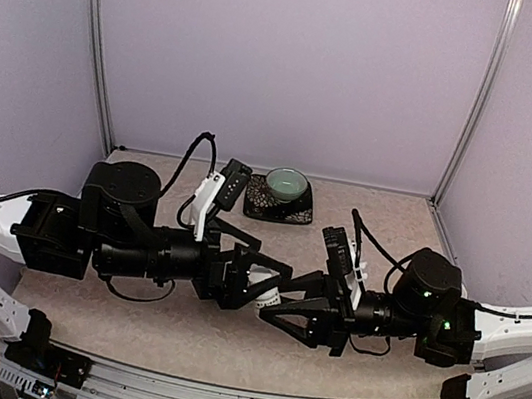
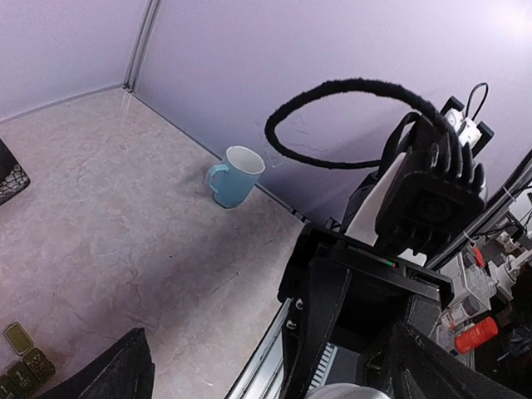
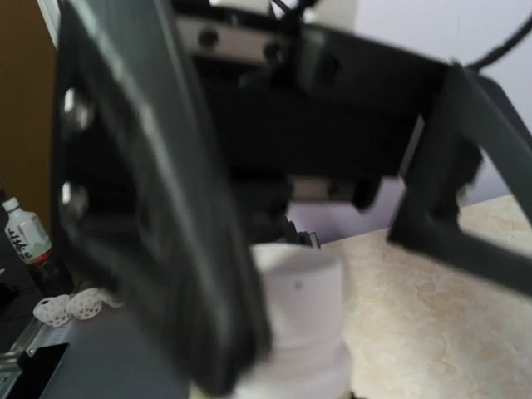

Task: Sort the pills into containers
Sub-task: Screw the lid of the pill container onto the pill bottle.

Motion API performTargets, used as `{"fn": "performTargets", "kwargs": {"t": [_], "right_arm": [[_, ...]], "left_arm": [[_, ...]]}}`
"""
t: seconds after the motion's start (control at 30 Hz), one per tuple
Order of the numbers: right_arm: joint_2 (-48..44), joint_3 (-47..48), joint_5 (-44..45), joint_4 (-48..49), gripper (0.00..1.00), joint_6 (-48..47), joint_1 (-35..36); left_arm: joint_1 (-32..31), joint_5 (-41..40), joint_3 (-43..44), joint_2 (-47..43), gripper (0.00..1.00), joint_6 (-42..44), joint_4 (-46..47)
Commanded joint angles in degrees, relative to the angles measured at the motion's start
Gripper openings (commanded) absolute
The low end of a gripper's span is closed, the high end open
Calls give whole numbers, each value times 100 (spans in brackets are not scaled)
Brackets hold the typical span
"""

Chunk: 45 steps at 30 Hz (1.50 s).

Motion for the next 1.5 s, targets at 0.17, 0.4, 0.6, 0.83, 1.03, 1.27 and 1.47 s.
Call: {"fn": "performTargets", "kwargs": {"t": [0.17,0.4,0.6,0.83,1.03,1.27,1.47], "right_arm": [[-13,81,-154,318,25,64,-13],[-86,9,-124,345,25,63,-13],[-144,-15,-101,365,25,57,-12],[-278,-16,-97,315,25,46,-12],[-398,-14,-73,262,26,41,-13],[-590,-12,12,91,25,-16,-26],[-576,-27,-39,122,25,27,-57]], "left_arm": [[-54,66,229,226,96,176,242],[-32,10,42,27,96,115,247],[12,39,-121,-132,96,22,293],[77,114,-381,-243,95,-99,269],[77,104,-479,-249,92,-165,77],[73,-35,-597,-508,89,-226,-155],[72,-34,-524,-488,88,-186,-238]]}}
